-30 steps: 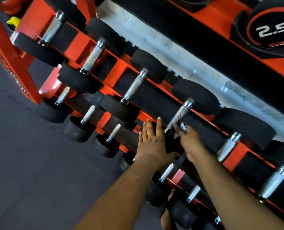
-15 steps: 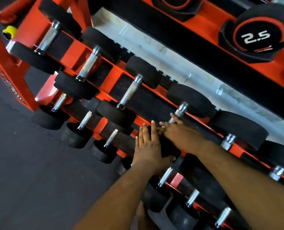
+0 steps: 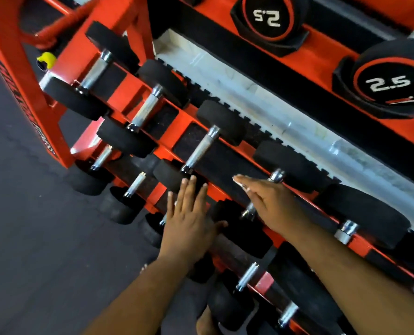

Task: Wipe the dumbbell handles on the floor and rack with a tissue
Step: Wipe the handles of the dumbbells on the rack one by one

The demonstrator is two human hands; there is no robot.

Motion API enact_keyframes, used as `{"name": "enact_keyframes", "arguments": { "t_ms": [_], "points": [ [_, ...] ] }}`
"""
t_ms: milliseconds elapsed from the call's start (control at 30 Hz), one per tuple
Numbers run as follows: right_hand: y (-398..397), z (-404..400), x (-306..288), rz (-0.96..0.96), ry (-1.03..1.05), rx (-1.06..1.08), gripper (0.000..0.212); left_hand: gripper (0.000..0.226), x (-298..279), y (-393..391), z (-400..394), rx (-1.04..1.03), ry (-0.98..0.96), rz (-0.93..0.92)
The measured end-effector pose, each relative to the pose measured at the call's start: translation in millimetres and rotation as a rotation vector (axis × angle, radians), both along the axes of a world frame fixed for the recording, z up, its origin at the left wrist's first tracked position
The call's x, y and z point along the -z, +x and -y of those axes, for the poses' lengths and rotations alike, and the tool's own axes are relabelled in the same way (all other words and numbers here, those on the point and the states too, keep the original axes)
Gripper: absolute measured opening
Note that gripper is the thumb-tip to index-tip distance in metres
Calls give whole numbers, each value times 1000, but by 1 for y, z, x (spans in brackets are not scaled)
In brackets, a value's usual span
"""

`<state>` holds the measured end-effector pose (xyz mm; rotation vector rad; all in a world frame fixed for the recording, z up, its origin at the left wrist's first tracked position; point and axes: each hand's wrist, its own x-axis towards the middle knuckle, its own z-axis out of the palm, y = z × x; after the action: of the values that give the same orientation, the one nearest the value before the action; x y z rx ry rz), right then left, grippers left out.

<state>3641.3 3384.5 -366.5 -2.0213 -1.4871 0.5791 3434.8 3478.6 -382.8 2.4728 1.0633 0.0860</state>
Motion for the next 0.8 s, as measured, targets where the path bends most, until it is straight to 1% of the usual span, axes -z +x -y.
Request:
{"name": "enact_keyframes", "arguments": {
  "t_ms": [67, 100, 167, 233, 300, 400, 433, 467, 500, 600, 700, 800],
  "points": [
    [-11, -36, 8, -20, 78, 35, 38, 91, 6, -7, -23, -28, 47, -10],
    [-18, -55, 15, -25, 106, 41, 38, 91, 9, -9, -37, -39, 39, -32],
    [-31, -87, 23, 37, 135, 12, 37, 99, 11, -8, -60, -55, -18, -110],
    [-40, -118, 36, 169, 106, -63, 40, 109, 14, -6, -81, -52, -77, -149],
    [-44, -141, 51, 322, 6, -208, 46, 120, 15, -4, -99, -45, -157, -154],
    [-39, -153, 66, 701, -138, -504, 51, 135, 18, 0, -120, -26, -244, -137],
    [-34, -148, 65, 797, -175, -567, 55, 138, 18, 3, -124, -19, -269, -139],
    [-29, -141, 64, 843, -185, -606, 58, 140, 19, 5, -126, -10, -293, -144],
    [-23, -133, 63, 858, -171, -630, 60, 141, 18, 6, -129, 4, -313, -151],
    [-6, -125, 57, 897, -163, -677, 54, 140, 22, 6, -132, 22, -360, -135],
    [-4, -140, 54, 873, -212, -617, 52, 142, 27, 5, -129, 5, -371, -99],
    [-21, -160, 64, 815, -190, -570, 44, 148, 28, 5, -128, -13, -356, -97]
  ]
}}
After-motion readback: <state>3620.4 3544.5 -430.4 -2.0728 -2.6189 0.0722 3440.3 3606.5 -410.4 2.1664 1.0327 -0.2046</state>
